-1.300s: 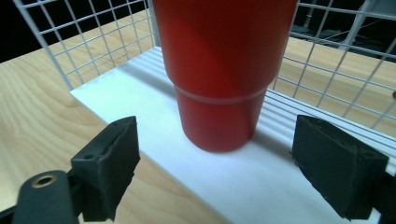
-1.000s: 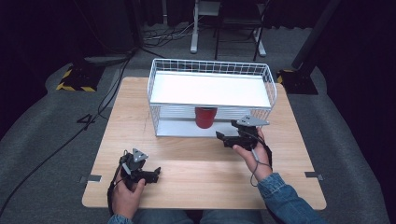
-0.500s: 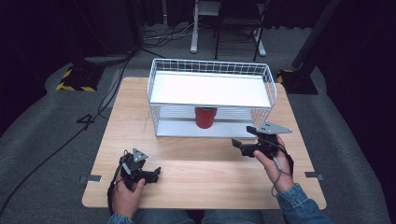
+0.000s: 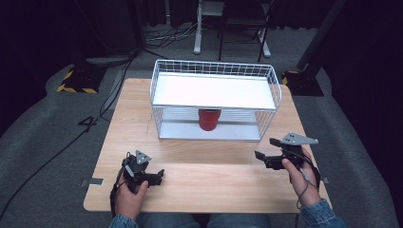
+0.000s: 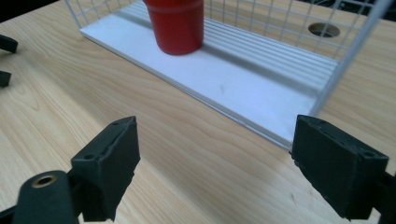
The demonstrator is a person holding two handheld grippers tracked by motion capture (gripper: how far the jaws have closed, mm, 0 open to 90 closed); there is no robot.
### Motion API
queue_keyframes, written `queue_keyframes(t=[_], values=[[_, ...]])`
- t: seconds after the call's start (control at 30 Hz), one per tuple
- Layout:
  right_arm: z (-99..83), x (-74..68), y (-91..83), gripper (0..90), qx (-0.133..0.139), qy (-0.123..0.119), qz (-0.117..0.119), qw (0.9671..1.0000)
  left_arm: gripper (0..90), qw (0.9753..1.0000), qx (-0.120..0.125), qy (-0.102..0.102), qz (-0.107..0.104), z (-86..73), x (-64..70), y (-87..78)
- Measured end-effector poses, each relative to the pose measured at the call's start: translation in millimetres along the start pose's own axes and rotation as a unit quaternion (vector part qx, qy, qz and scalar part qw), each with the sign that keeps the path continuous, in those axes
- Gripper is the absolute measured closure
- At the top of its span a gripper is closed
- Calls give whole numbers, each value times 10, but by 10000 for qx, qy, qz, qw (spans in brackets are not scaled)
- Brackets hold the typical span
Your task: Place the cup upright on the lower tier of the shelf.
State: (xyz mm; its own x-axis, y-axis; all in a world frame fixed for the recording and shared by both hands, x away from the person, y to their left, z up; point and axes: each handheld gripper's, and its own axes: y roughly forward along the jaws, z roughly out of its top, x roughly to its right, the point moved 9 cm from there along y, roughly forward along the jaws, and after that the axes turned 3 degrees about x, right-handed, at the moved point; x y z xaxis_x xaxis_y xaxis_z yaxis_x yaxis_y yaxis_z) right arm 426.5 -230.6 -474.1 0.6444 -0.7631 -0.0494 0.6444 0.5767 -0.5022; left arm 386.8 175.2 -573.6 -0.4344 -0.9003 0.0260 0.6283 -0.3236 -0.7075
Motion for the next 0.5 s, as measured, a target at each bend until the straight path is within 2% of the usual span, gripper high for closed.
queue_keyframes(t=[0.2, 0.27, 0.43, 0.5], values=[[-184, 173, -99, 159, -179, 201, -214, 9994, 3, 10000, -1, 2, 3, 0, 0, 0], [-235, 219, -113, 160, -236, 182, -272, 9992, 3, 10000, -3, 4, 3, 0, 0, 0], [-415, 355, -158, 160, -434, 240, -470, 9977, 3, 10000, -3, 3, 3, 0, 0, 0], [-505, 424, -169, 160, -526, 347, -553, 9965, 3, 10000, -1, 0, 5, 0, 0, 1]])
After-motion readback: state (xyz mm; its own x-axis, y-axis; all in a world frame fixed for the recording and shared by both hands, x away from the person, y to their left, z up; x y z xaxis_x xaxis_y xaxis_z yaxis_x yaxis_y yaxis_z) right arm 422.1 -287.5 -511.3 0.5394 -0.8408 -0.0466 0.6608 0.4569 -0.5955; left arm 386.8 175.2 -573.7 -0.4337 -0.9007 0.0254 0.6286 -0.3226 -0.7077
